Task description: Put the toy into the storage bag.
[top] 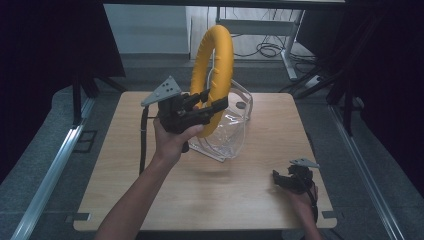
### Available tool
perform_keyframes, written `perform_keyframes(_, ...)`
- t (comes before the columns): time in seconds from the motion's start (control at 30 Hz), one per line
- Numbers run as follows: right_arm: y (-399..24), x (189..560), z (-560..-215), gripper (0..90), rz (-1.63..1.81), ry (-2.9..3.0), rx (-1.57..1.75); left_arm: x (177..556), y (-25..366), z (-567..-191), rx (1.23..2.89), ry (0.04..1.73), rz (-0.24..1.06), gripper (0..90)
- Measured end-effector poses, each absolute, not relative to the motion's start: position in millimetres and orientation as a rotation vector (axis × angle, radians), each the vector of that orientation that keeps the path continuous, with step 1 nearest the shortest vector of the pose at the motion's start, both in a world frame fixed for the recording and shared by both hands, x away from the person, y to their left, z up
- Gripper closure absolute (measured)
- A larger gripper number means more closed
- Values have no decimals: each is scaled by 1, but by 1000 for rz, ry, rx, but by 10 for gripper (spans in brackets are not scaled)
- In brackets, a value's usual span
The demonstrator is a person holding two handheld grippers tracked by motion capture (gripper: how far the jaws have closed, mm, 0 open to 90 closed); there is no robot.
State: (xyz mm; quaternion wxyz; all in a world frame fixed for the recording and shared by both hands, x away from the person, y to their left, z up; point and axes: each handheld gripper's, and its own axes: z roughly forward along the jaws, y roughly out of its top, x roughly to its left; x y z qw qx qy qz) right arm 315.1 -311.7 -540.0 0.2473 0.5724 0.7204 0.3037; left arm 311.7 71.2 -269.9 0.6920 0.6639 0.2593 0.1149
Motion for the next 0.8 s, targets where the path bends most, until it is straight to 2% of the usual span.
perform_keyframes(0.8,-312,315,-540,132,830,1962,1560,313,36,-275,1518,543,192,508)
